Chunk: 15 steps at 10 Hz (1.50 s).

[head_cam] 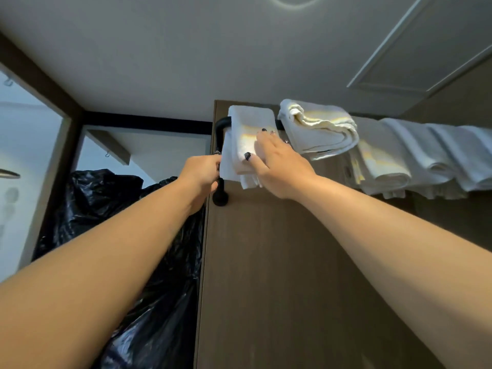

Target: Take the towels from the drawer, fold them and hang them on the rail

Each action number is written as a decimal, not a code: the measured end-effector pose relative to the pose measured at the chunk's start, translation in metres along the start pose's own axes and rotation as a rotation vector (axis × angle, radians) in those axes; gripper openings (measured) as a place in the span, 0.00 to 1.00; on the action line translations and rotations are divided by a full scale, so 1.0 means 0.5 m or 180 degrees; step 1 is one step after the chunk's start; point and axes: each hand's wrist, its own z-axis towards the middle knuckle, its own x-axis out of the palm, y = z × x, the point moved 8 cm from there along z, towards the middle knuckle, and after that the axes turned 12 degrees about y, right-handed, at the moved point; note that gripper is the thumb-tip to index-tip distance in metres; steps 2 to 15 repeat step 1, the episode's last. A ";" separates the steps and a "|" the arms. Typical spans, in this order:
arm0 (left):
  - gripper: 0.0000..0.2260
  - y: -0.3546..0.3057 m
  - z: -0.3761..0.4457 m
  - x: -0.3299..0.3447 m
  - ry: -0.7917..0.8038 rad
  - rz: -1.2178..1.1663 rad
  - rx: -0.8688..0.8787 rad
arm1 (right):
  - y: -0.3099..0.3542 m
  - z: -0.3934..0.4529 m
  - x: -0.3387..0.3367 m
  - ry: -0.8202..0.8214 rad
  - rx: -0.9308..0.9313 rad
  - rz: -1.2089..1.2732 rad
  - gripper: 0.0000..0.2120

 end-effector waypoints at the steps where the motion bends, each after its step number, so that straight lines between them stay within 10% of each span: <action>1: 0.14 -0.025 -0.053 -0.015 -0.0132 0.0221 -0.0043 | 0.008 -0.042 -0.015 0.0032 -0.0014 -0.0058 0.29; 15: 0.14 -0.025 -0.053 -0.015 -0.0132 0.0221 -0.0043 | 0.008 -0.042 -0.015 0.0032 -0.0014 -0.0058 0.29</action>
